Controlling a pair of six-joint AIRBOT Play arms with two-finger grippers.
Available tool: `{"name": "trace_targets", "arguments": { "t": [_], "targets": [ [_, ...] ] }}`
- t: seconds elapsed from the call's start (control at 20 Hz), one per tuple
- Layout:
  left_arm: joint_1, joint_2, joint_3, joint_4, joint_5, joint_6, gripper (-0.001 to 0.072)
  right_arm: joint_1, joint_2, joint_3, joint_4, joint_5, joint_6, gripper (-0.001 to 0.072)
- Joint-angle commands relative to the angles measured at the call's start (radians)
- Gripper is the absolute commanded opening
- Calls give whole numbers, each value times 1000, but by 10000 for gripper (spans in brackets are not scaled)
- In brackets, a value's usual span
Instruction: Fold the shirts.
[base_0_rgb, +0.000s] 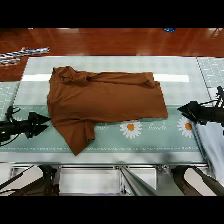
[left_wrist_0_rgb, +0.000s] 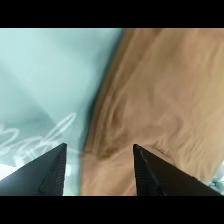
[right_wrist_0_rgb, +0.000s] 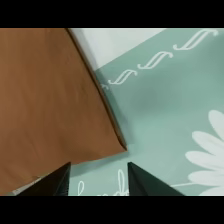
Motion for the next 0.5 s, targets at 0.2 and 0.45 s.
{"name": "trace_targets", "arguments": {
  "t": [0.2,0.45],
  "targets": [
    [-171,-107,9,-113,96,26,210,0,7,-12,-3,-5,-5,408],
    [-208,-107,60,-112,75,41,12,0,-93,-12,-8,30,11,408]
  ]
}}
